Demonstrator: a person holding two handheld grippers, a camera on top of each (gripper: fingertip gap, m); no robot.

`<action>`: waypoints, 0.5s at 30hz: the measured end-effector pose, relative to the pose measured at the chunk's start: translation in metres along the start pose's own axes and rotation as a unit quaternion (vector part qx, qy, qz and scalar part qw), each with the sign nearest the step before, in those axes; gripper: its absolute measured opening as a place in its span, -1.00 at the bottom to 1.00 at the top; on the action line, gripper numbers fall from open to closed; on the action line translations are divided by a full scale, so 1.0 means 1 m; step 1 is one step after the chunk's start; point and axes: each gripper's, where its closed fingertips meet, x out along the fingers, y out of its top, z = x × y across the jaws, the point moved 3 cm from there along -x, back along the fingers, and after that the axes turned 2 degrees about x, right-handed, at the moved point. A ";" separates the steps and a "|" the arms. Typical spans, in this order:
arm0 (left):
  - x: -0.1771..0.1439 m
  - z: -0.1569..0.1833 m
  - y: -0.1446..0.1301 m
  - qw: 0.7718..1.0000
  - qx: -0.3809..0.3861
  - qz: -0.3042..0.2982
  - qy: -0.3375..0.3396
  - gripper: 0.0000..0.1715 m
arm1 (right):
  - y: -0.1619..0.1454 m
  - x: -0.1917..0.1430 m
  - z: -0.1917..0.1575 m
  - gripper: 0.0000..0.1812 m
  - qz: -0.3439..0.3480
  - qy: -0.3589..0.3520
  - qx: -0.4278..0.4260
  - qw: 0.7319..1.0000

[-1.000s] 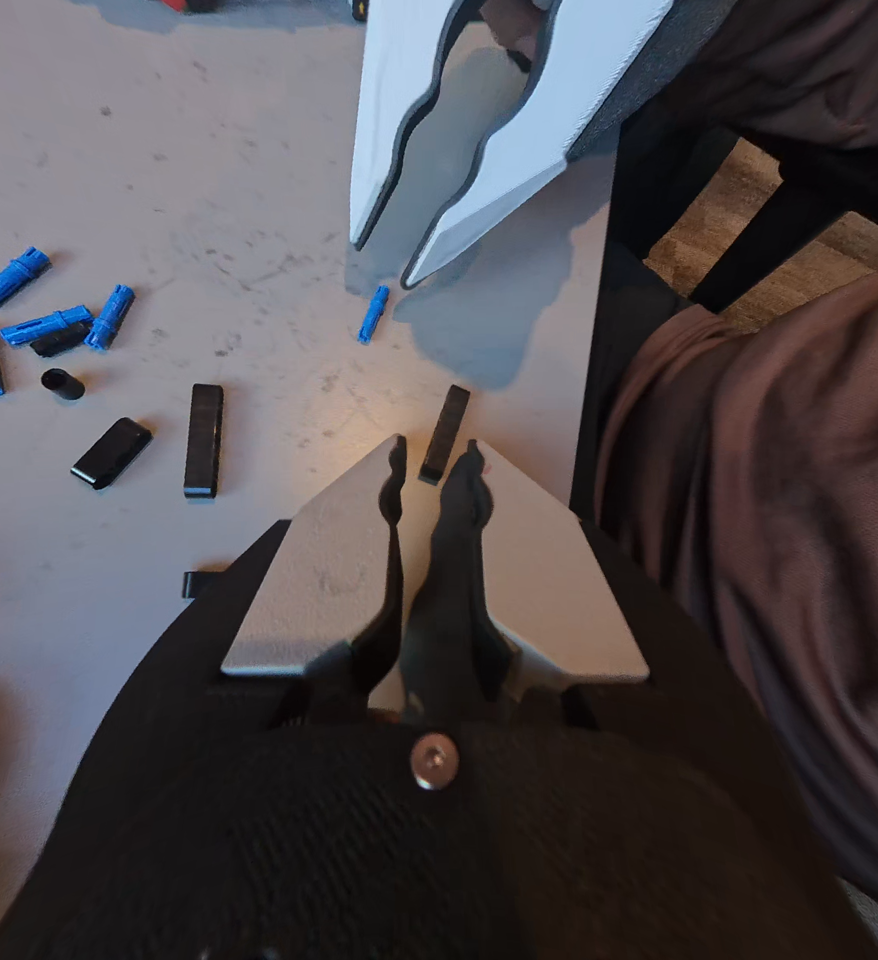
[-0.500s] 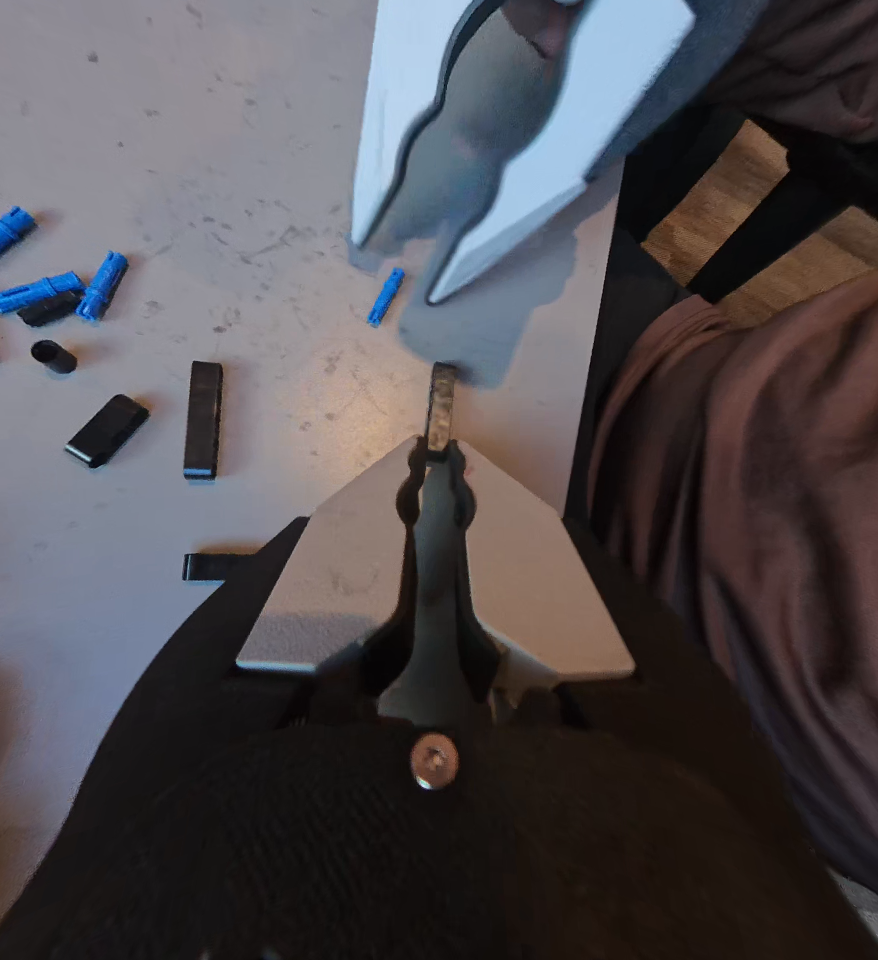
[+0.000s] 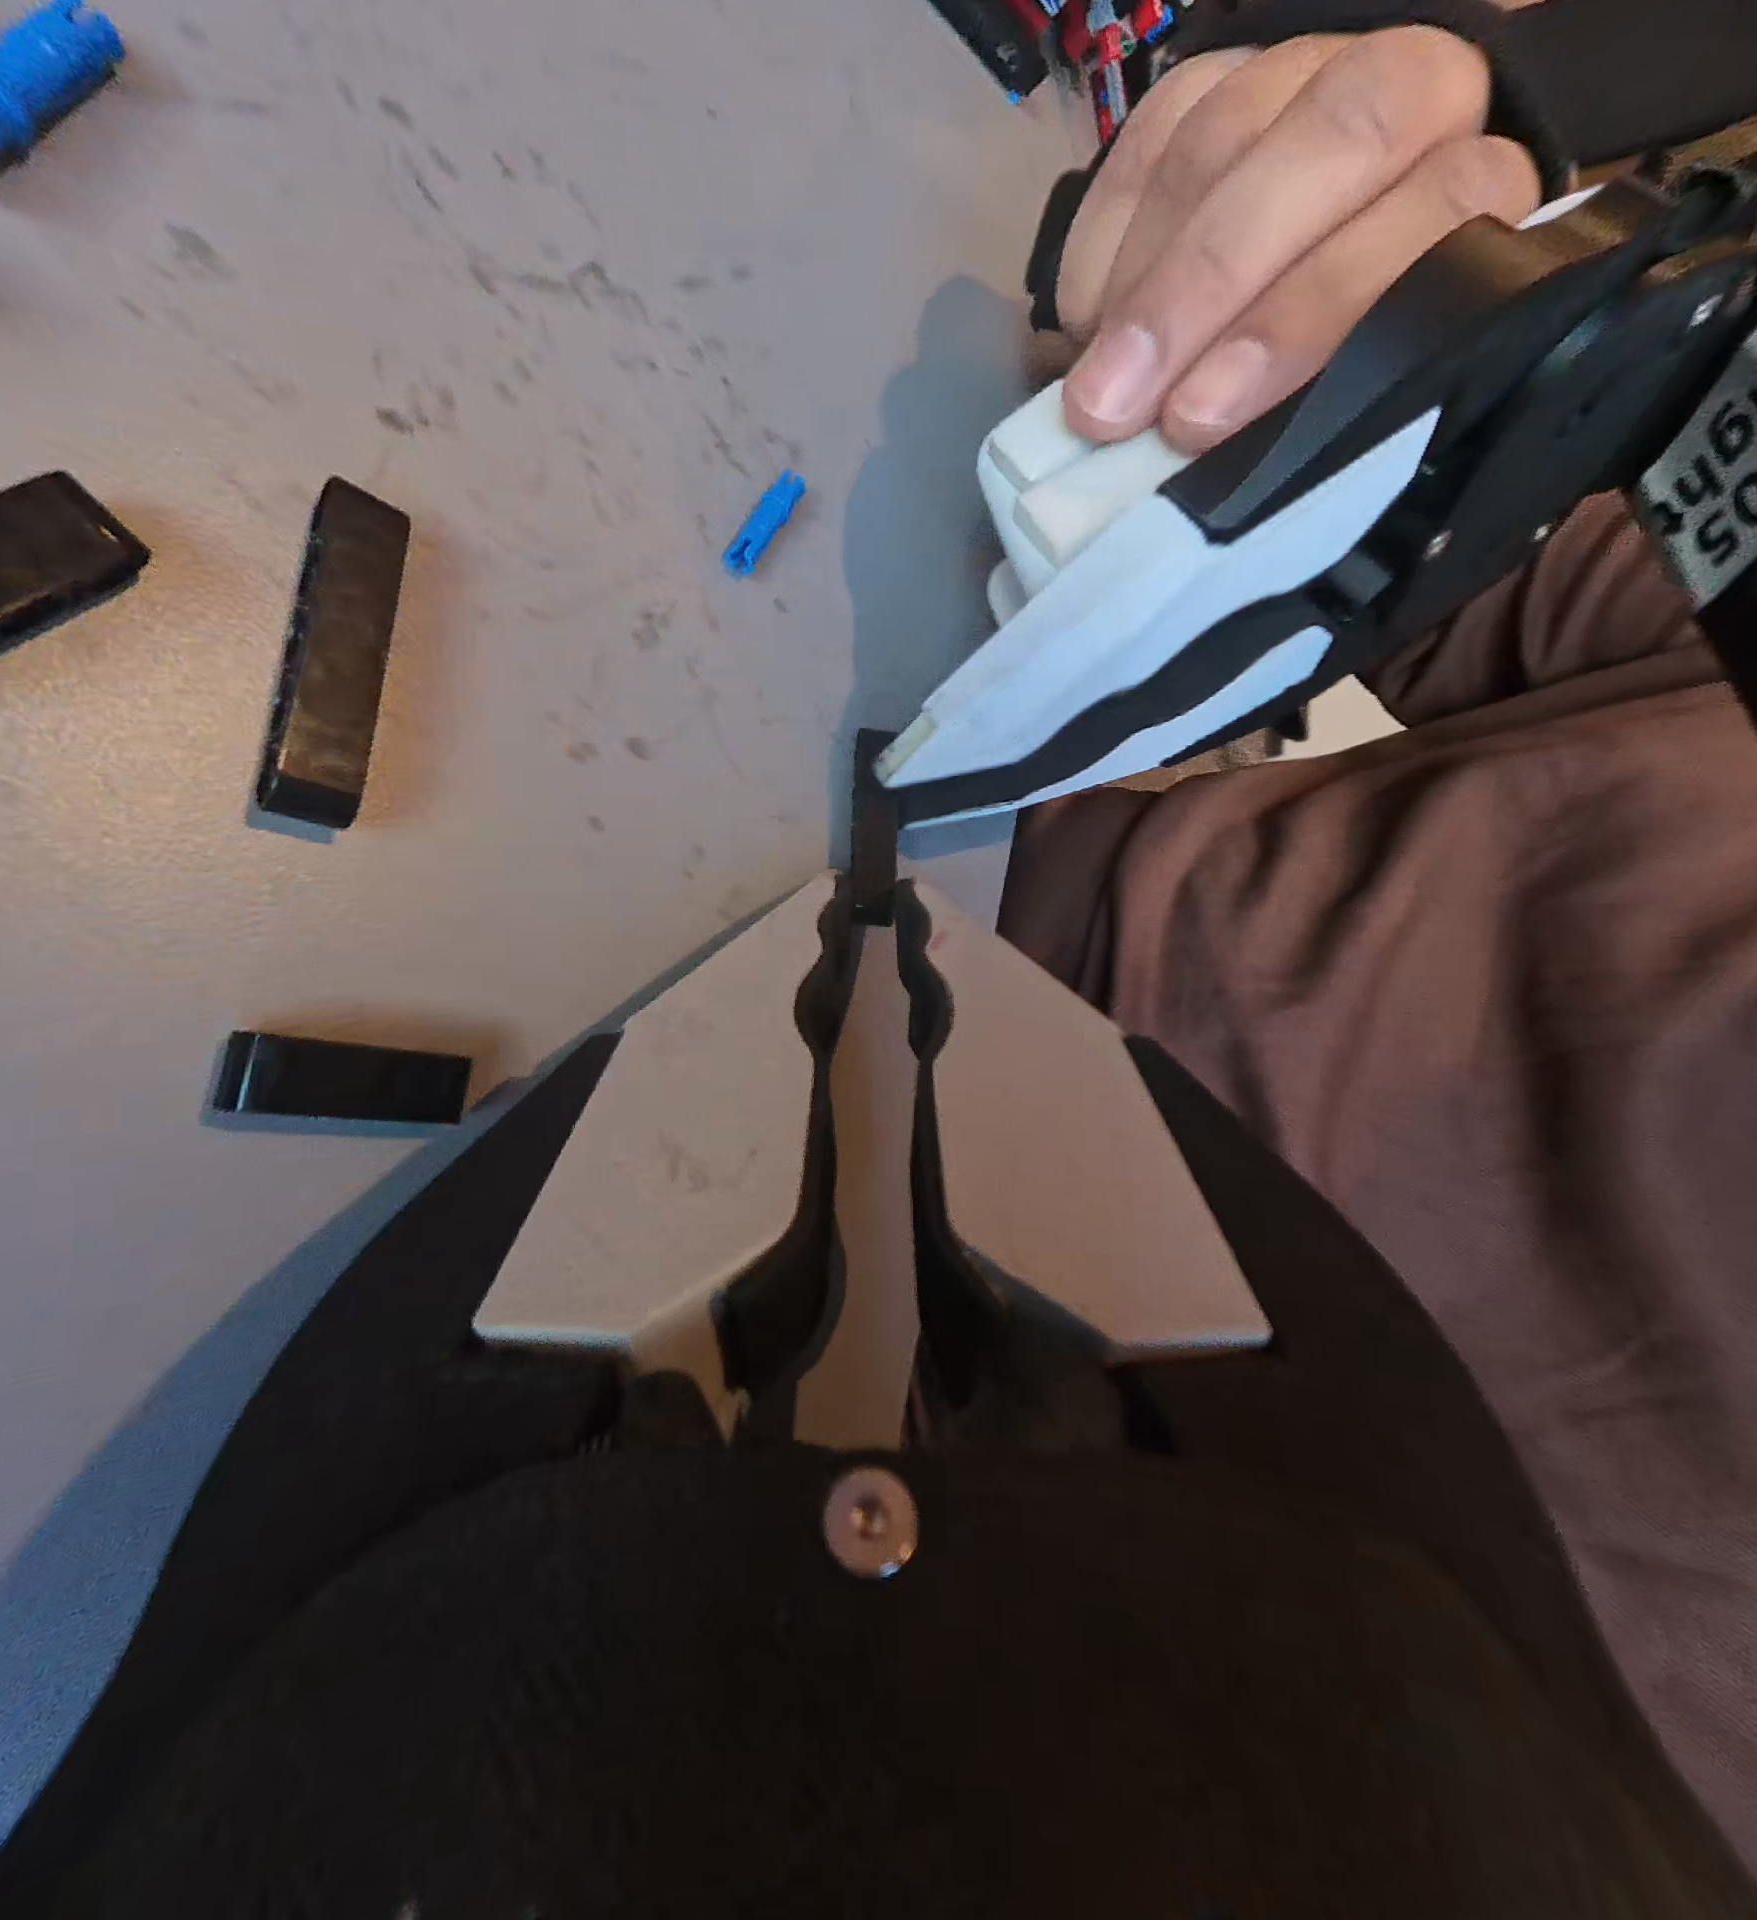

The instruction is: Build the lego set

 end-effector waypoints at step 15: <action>0.008 0.006 0.001 0.935 0.283 -0.009 0.214 -0.82 | -0.007 0.001 0.007 -0.92 0.004 0.108 0.172 0.979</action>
